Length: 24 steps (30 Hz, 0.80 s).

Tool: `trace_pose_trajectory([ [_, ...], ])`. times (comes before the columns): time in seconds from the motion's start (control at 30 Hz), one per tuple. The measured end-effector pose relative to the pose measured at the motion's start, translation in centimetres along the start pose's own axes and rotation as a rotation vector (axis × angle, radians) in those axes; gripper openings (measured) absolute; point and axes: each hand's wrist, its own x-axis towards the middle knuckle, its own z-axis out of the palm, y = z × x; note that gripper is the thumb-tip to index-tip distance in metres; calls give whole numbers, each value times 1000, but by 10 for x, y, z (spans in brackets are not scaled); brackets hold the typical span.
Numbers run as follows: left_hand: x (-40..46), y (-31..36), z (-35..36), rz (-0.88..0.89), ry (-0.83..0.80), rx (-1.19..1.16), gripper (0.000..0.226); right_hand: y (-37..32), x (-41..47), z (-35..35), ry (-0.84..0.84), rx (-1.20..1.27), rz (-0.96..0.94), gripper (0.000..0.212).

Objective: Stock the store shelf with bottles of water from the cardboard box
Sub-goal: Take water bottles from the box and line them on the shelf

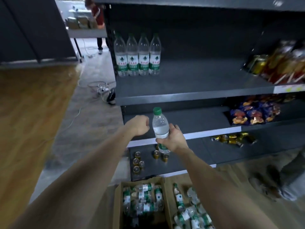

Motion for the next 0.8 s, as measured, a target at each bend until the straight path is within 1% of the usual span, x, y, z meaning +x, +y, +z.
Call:
trace_pose_trajectory([
  [0.1,-2,18,-35,16,51,-18,7,-18,0,-24,45,42,-27,62],
  [0.17,-5,28,-56,16,82,-26,11,-28,3,-37,62,64,-45,61],
  [0.27,-8,41,-78,0,132,-53,13,-42,9,-53,65,49,-91,59],
  [0.37,-5,52,-92,-13,141,-83,9,-52,22,-66,62,64,-126,59],
  [0.43,1,60,-103,-22,140,-107,11,-58,35,-73,60,85,-137,60],
  [0.53,12,73,-120,-38,121,-233,22,-66,63,-86,79,106,-162,60],
  [0.63,29,91,-132,-99,125,-368,36,-70,94,-102,78,115,-199,63],
  [0.7,43,101,-135,-118,195,-412,50,-71,111,-110,74,131,-236,63],
  [0.8,68,120,-136,-160,327,-516,76,-75,132,-122,63,128,-271,64],
])
